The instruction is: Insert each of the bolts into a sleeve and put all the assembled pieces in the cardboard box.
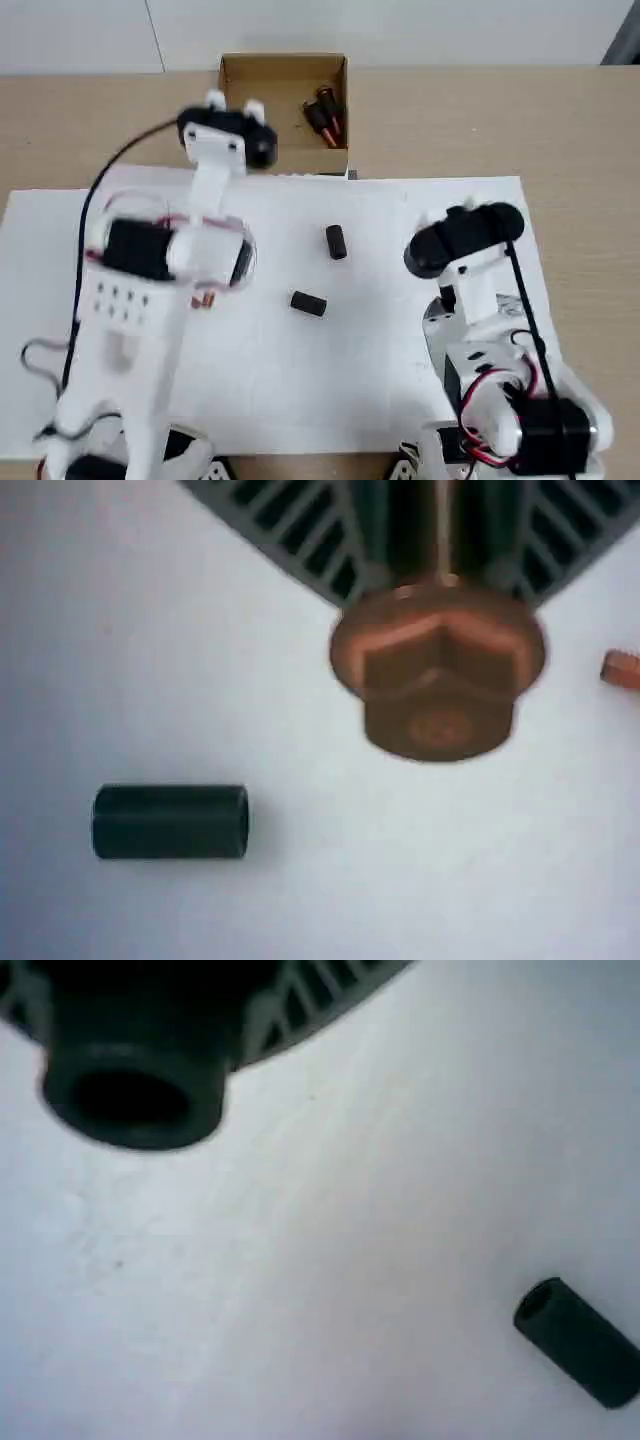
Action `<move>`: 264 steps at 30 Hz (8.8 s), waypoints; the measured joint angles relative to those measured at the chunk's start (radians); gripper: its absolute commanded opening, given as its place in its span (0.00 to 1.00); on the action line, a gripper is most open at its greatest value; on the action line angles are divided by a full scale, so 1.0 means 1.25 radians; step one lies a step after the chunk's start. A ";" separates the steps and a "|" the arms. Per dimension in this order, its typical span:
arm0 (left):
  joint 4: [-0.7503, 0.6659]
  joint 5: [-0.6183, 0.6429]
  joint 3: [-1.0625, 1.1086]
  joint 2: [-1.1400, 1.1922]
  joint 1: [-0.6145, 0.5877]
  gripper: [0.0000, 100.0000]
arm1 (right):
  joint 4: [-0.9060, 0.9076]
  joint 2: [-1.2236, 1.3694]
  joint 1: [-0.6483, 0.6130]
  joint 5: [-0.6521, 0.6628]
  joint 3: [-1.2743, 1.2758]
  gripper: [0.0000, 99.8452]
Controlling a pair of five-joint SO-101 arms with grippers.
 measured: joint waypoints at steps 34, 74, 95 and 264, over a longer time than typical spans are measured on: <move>-0.449 0.284 0.854 -1.034 -0.038 0.00 | -0.507 -0.466 -0.290 -0.141 0.717 0.00; -0.849 0.587 1.075 -1.034 0.142 0.00 | -0.675 -0.471 -0.529 -0.142 0.836 0.00; -0.854 0.577 1.186 -1.034 0.276 0.00 | -0.675 -0.470 -0.528 -0.142 0.837 0.00; -0.642 0.071 1.191 -1.034 -0.198 0.01 | -0.838 1.653 -0.184 0.227 -1.089 0.01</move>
